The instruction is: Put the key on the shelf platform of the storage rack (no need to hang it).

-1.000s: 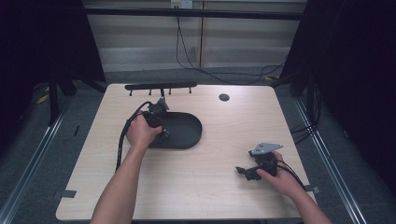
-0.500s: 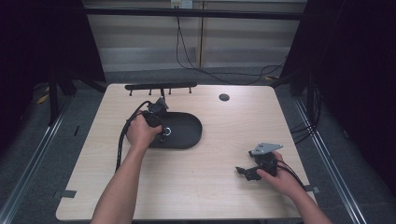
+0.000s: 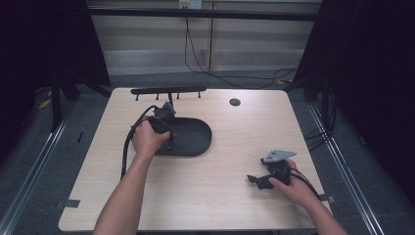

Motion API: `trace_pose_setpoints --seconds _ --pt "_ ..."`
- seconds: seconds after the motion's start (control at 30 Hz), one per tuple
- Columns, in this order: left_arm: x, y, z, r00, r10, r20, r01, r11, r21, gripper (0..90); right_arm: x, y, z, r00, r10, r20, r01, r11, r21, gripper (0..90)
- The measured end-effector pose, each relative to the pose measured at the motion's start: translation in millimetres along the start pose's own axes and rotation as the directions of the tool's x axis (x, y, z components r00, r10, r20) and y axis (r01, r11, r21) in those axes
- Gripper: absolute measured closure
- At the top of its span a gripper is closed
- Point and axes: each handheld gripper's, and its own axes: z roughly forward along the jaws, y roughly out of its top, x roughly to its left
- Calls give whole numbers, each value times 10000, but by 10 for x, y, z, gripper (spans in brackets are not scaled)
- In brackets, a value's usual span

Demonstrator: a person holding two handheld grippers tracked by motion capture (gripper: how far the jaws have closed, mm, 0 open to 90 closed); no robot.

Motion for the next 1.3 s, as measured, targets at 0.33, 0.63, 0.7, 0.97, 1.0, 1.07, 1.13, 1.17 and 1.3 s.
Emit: trace_pose_setpoints --seconds 0.33,0.63,0.7,0.97,1.0,1.07,1.13,1.17,1.3 --pt "-22 -26 -122 9997 -147 199 155 9991 -402 671 1 0 0 10000 -6 5 6 10000 -3 113" --pt "-49 -46 -201 9990 -179 400 199 9986 -500 625 2 0 1 10000 4 10 -4 10000 -3 113" --pt "-57 -46 -215 9990 -165 405 183 9988 -459 608 2 0 1 10000 5 11 -5 10000 -4 112" --pt "-102 -57 -271 9993 166 337 -147 9983 -557 465 2 0 0 10000 10 8 -10 10000 -2 113" --pt "-113 -61 -273 9994 108 331 -87 9981 -608 446 1 0 1 10000 4 9 -4 10000 -3 113" --pt "-115 -64 -278 9993 76 374 -54 9983 -589 422 1 0 1 10000 3 9 -3 10000 -3 113" --pt "-125 -72 -289 9982 -155 575 180 9989 -435 414 2 0 1 10000 4 8 -4 10000 -3 113" --pt "-126 -75 -296 9984 -144 554 169 9989 -443 406 1 0 0 10000 1 9 -1 10000 -3 113" --pt "-142 -94 -325 9984 -156 552 182 9987 -479 366 1 0 1 10000 3 9 -3 10000 -3 113"
